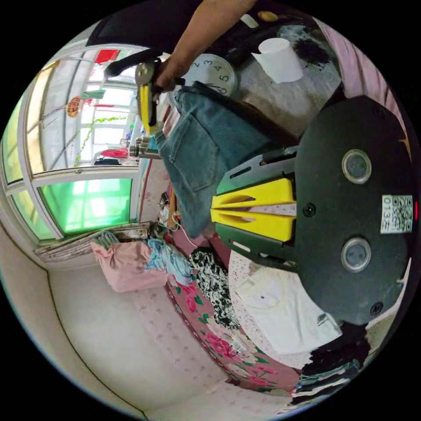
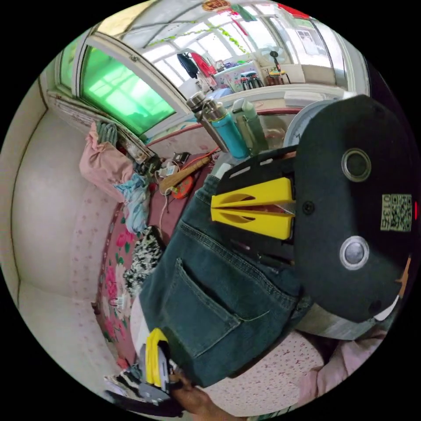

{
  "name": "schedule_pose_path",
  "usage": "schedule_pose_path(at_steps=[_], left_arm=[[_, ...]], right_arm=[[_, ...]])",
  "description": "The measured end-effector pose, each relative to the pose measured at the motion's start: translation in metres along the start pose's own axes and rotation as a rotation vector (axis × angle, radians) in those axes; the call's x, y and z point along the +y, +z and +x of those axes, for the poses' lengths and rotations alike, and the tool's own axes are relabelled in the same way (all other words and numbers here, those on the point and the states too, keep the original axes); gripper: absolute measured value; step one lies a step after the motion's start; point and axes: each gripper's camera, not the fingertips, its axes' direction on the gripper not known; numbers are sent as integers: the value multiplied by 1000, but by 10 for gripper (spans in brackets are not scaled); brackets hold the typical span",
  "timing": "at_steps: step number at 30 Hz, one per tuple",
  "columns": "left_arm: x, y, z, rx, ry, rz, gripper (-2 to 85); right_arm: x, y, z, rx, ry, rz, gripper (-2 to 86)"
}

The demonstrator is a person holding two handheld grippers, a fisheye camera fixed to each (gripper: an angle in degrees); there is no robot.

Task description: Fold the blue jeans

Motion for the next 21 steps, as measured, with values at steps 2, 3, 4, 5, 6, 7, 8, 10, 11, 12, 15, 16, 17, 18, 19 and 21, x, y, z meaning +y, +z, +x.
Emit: schedule_pose_path(at_steps=[2, 3, 4, 5, 6, 7, 8, 10, 11, 12, 15, 16, 17, 18, 19, 21], left_arm=[[46, -26, -14, -56, -35, 8, -1], [59, -31, -18, -81, -51, -3, -1], [87, -37, -30, -126, -102, -30, 0], [114, -42, -46, -151, -175, -76, 1], [127, -45, -54, -158, -213, -98, 2], [151, -50, -70, -179, -284, -134, 3], [172, -56, -85, -197, -346, -159, 7], [194, -65, -101, -238, -384, -177, 16], [203, -71, -109, -287, -379, -186, 26], [207, -74, -112, -311, -371, -188, 33], [215, -82, -131, -394, -324, -199, 58], [217, -84, -139, -415, -302, -195, 65], [218, -84, -148, -434, -280, -197, 73], [218, -83, -153, -441, -270, -203, 78], [219, -79, -164, -446, -263, -220, 91], [222, -73, -180, -424, -269, -240, 109]], right_arm=[[-1, -34, -14, -43, -53, 163, -1], [-3, -53, -31, -65, -125, 256, -1], [-6, -69, -53, -99, -193, 322, -1], [-8, -76, -66, -125, -225, 345, 0], [-14, -86, -91, -192, -273, 368, 1], [-17, -89, -105, -230, -288, 370, 1], [-24, -93, -133, -313, -310, 369, 4], [-32, -89, -190, -498, -288, 375, 11], [-33, -86, -204, -533, -284, 381, 13], [-34, -77, -233, -556, -265, 383, 25], [-40, -38, -296, -553, -195, 319, 57], [-45, -19, -315, -562, -172, 270, 66], [-49, -9, -322, -567, -162, 247, 71], [-57, 12, -334, -561, -129, 201, 80], [-62, 22, -338, -553, -104, 179, 83], [-81, 60, -347, -524, -46, 101, 93]])
